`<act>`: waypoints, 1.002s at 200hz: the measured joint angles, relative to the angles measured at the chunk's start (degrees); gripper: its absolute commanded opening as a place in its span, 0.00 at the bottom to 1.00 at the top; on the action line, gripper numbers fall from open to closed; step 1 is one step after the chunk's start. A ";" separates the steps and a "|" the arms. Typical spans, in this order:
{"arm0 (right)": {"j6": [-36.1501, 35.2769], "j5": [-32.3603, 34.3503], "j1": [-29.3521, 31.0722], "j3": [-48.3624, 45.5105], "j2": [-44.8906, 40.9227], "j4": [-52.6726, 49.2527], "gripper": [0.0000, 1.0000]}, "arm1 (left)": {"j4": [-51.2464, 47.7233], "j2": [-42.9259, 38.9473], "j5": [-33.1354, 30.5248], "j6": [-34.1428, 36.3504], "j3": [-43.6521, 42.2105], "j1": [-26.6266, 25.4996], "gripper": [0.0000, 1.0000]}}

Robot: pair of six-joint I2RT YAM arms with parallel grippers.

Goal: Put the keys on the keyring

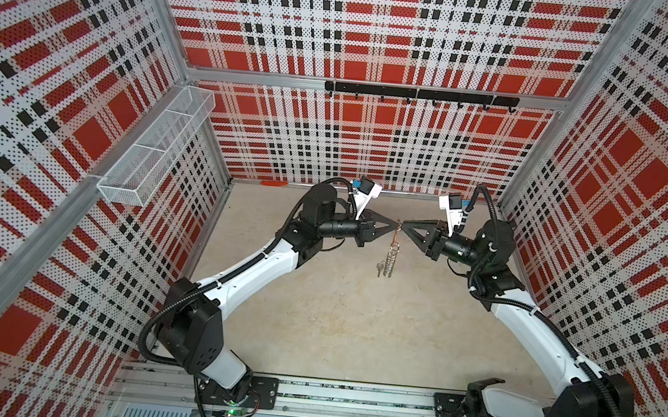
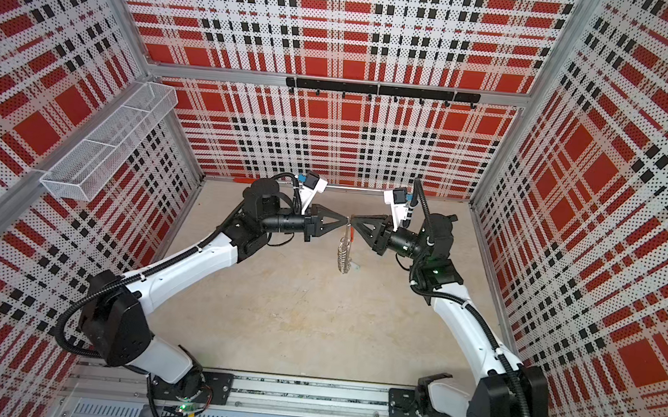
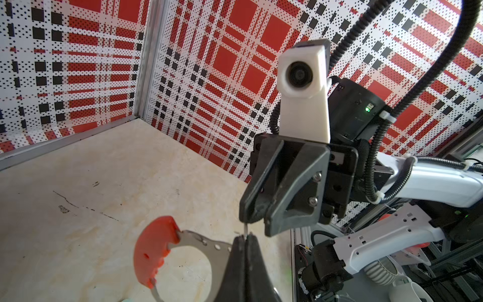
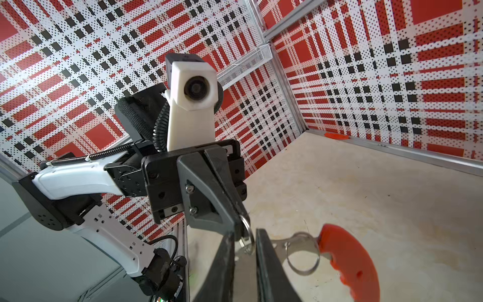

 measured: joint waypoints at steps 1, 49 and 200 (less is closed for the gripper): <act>0.11 0.00 0.00 0.00 0.00 0.00 0.16 | 0.00 0.00 0.00 0.00 0.00 0.00 0.00; 1.01 -0.46 0.02 -0.11 0.37 1.49 0.20 | 0.00 0.00 0.00 0.00 0.04 -0.11 0.00; 5.42 0.83 0.92 -3.45 1.31 8.20 0.13 | 0.07 0.31 0.48 -0.20 0.59 -0.42 0.00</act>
